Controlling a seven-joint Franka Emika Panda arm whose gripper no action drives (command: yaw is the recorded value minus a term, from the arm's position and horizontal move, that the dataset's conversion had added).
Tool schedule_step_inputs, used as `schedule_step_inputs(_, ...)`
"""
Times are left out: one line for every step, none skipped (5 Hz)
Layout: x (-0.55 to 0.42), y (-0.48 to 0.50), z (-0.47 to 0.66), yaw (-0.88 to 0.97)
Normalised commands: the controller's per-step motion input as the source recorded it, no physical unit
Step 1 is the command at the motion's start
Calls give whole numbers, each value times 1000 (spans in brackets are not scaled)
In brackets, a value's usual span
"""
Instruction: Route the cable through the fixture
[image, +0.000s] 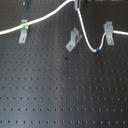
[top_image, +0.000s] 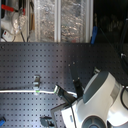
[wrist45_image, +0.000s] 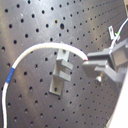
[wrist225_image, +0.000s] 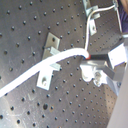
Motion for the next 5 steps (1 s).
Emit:
schedule_step_inputs(-18,-6,-1,0)
schedule_step_inputs(-113,131,158,0)
schedule_step_inputs(-80,93,299,0)
schedule_step_inputs(-67,-22,0,0)
schedule_step_inputs(-378,-126,464,-517)
